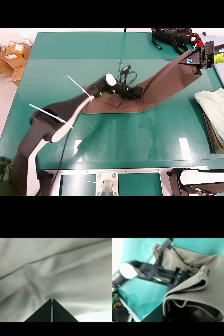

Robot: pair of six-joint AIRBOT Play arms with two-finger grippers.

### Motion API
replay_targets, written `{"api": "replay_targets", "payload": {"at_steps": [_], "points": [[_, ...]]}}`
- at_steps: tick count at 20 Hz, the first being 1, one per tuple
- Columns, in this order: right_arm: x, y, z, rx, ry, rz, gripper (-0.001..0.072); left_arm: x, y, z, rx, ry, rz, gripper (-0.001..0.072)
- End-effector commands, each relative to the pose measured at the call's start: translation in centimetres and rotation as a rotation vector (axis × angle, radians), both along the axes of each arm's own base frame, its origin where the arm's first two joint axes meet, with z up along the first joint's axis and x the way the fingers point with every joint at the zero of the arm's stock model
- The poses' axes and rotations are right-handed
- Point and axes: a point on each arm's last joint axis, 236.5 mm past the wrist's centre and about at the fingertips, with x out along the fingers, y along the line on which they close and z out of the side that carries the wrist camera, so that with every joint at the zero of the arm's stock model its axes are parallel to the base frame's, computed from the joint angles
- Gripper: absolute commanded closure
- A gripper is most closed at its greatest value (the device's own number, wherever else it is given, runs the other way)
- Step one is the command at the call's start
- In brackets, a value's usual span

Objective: Fold the shirts.

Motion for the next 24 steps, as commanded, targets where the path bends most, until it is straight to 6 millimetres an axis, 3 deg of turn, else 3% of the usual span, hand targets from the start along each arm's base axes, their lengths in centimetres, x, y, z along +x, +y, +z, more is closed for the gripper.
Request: {"api": "replay_targets", "payload": {"at_steps": [1, 4, 6, 10, 14, 15, 16, 17, 18, 20, 22, 24], "points": [[0.8, 2.4, 0.3, 0.01, -0.03, 0.021, 0.0692, -1.0, 5.1, 5.1, 0.017, 0.011, -0.182, 0.0681], [1.2, 7.3, -0.4, 0.03, -0.023, 0.069, 0.0692, 0.6, 12.8, 9.7, 0.09, -0.031, -0.202, 0.0682], [1.2, 12.0, -1.5, 0.051, -0.005, 0.105, 0.0692, 1.8, 18.4, 12.3, 0.139, -0.061, -0.155, 0.0681], [1.6, 23.3, -5.9, 0.088, 0.016, 0.127, 0.0692, 3.4, 27.6, 17.5, 0.159, -0.127, -0.027, 0.0681], [2.6, 36.3, -12.7, 0.12, -0.014, 0.044, 0.0685, 3.9, 33.0, 18.9, 0.177, -0.164, 0.024, 0.0681], [2.9, 39.5, -14.5, 0.14, -0.039, -0.003, 0.0523, 3.7, 33.7, 18.8, 0.182, -0.159, 0.021, 0.0681], [2.9, 41.8, -16.2, 0.145, -0.062, -0.041, 0.0265, 3.6, 34.3, 18.7, 0.187, -0.159, 0.015, 0.0681], [2.7, 43.5, -18.0, 0.135, -0.087, -0.064, 0.0128, 3.5, 34.7, 18.6, 0.189, -0.154, 0.016, 0.0681], [2.5, 44.0, -19.1, 0.124, -0.089, -0.068, 0.0128, 3.6, 34.9, 18.6, 0.19, -0.153, 0.021, 0.0681], [3.0, 42.4, -19.7, 0.087, -0.078, -0.044, 0.0129, 3.6, 34.9, 18.6, 0.194, -0.166, 0.009, 0.0681], [5.1, 37.6, -18.9, 0.065, -0.029, -0.042, 0.0129, 3.6, 34.9, 18.5, 0.191, -0.163, 0.01, 0.0681], [7.1, 30.6, -17.8, 0.033, 0.029, -0.051, 0.0129, 3.5, 34.9, 18.0, 0.192, -0.147, 0.01, 0.0681]]}}
